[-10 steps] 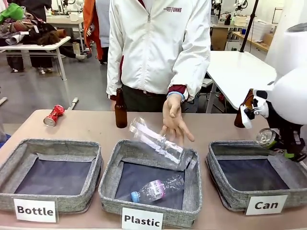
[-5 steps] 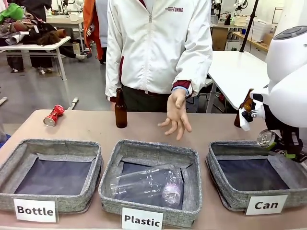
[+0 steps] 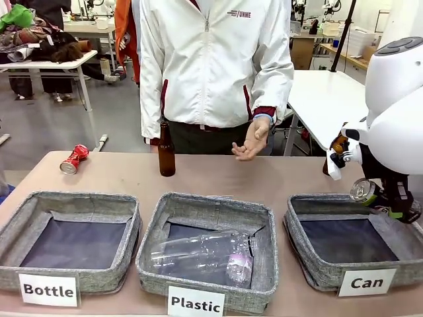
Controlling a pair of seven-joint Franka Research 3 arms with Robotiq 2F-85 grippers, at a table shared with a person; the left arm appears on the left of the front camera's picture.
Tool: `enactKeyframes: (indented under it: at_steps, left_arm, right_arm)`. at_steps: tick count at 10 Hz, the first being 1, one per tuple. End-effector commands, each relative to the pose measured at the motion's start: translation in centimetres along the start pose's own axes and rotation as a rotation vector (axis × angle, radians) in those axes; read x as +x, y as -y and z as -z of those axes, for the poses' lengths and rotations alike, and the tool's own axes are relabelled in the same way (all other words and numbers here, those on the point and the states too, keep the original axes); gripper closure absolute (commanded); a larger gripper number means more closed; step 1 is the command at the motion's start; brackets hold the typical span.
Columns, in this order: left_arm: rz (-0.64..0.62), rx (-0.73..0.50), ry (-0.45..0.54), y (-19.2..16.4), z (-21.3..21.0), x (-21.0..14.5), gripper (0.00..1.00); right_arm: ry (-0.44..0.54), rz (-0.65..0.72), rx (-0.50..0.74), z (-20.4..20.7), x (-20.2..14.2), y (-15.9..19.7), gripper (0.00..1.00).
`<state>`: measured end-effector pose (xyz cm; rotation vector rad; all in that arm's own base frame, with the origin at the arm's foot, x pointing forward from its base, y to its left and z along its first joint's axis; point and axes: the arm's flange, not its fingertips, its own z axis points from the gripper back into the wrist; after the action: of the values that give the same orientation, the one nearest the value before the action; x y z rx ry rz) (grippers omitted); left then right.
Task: Sort the can waste into the basket.
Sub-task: Pick up the can waste from the table and place it in the right Fabric basket.
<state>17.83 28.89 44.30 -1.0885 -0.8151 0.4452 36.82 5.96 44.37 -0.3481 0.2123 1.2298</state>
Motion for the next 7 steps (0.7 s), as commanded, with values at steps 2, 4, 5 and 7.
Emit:
enactKeyframes:
  at_steps: [2, 4, 5, 7]
  left_arm:
    - [0.020, -0.019, 0.014, 0.2, 0.1, 0.2, 0.00]
    - [0.020, -0.019, 0.014, 0.2, 0.1, 0.2, 0.00]
    - [0.020, -0.019, 0.014, 0.2, 0.1, 0.2, 0.00]
    - [0.020, -0.019, 0.014, 0.2, 0.1, 0.2, 0.00]
  right_arm:
    - [0.029, 0.025, -0.047, -0.6, 0.5, 0.2, 0.00]
    - [0.036, 0.035, -0.053, -0.4, 1.2, 0.3, 0.00]
    - [0.049, 0.045, -0.055, -0.3, 1.1, 0.2, 0.00]
    - [0.225, 0.072, -0.011, -0.7, 0.1, 0.0, 0.00]
